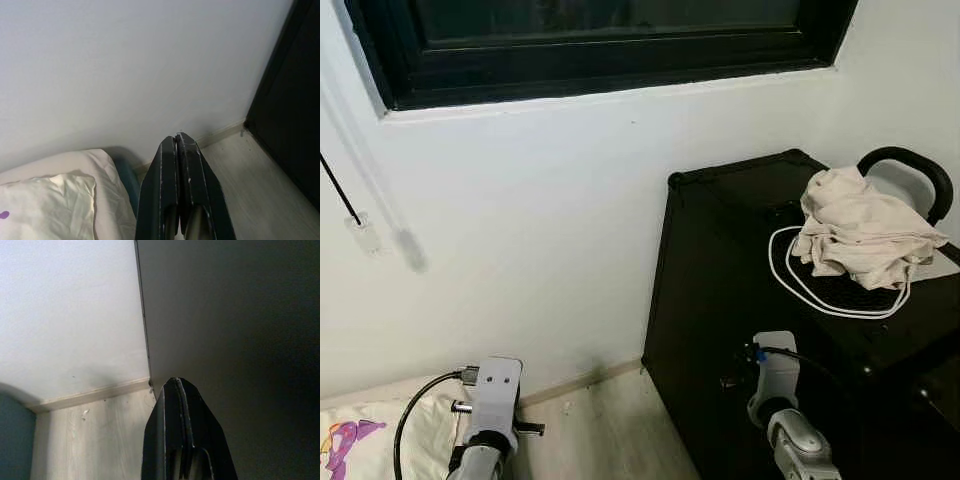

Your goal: Clean up the room

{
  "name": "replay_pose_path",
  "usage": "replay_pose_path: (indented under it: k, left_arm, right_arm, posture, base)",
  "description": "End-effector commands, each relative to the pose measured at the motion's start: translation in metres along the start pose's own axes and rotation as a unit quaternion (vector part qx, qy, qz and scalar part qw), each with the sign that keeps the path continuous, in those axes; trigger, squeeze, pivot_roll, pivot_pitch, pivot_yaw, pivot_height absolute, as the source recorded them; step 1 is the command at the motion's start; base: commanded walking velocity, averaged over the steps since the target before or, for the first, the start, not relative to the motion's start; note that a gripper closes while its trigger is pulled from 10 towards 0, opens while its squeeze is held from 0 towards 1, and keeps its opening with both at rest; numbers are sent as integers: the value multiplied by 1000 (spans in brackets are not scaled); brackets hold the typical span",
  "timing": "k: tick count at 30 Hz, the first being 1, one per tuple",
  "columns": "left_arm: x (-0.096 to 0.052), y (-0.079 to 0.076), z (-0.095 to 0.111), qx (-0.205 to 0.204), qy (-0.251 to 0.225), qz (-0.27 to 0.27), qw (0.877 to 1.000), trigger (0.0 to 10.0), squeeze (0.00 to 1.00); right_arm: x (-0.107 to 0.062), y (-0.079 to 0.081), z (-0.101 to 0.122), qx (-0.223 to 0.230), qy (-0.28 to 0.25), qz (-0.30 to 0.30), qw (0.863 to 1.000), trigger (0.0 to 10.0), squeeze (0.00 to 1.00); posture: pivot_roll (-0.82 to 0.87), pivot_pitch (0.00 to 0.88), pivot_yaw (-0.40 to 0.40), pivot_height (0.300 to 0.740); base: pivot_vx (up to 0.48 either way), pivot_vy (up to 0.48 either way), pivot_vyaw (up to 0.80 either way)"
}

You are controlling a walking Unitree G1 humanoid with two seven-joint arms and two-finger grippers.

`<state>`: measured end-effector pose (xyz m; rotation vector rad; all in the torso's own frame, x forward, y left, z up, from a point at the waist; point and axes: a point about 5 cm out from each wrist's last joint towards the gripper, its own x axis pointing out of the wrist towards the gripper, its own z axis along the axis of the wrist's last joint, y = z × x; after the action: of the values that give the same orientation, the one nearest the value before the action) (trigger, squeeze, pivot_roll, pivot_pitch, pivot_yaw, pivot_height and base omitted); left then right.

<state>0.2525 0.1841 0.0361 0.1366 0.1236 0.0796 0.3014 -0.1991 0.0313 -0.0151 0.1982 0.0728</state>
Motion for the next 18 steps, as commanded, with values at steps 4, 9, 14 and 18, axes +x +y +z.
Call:
replay_pose_path:
  k: [4,9,14,18]
  left_arm:
    - [-5,1,-7,3,12,-3,1000,10000,0]
    - [-5,1,-7,2,12,-4,1000,10000,0]
    - [-6,-1,-7,0,13,-7,1000,10000,0]
    - [-7,-4,-10,0,22,-18,1000,10000,0]
  right_arm:
    - [3,35,4,-13,-22,89,996,10000,0]
    - [1,66,1,-17,-21,168,985,10000,0]
    - [-3,82,-3,-22,-18,210,977,10000,0]
    - [-5,81,-6,-34,-16,184,982,10000,0]
  posture:
    - [-4,97,-38,740]
    - [-4,97,-38,740]
    - [-7,97,-38,740]
    - [-8,99,-37,740]
  base:
    - [0,0,0]
    - [0,0,0]
    - [0,0,0]
    - [0,0,0]
